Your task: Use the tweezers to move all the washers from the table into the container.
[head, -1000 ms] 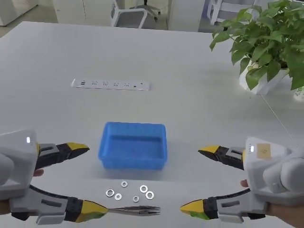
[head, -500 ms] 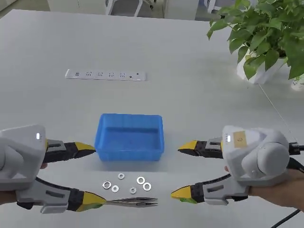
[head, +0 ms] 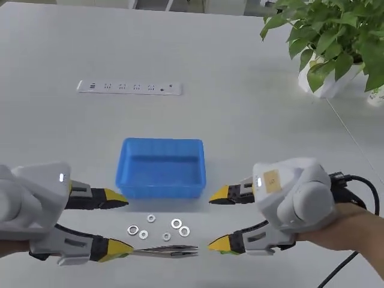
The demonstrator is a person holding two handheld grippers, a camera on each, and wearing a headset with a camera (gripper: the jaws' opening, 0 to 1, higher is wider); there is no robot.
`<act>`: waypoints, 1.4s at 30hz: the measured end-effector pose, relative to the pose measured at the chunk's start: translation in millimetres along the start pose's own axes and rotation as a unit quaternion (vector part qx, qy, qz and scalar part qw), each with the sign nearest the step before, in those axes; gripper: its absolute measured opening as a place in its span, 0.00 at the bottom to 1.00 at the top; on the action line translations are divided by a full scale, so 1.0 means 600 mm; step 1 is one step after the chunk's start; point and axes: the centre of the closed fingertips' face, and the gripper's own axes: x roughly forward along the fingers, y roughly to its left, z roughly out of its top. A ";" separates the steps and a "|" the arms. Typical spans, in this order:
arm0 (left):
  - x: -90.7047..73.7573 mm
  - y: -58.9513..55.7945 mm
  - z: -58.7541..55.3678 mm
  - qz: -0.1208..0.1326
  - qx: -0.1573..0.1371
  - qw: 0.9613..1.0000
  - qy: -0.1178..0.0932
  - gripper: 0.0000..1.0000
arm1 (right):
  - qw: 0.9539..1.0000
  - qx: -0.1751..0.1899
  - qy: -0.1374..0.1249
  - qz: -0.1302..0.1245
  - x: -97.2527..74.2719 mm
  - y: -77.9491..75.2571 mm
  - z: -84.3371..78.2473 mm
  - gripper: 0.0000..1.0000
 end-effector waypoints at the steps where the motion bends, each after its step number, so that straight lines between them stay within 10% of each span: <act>1: 0.002 -0.001 -0.003 -0.002 0.002 1.000 0.004 0.48 | 1.000 -0.002 0.002 0.003 0.002 0.002 -0.001 0.41; 42: 0.057 -0.023 -0.084 -0.059 0.035 0.993 0.097 0.14 | 0.996 -0.029 0.038 0.081 0.107 0.047 -0.013 0.17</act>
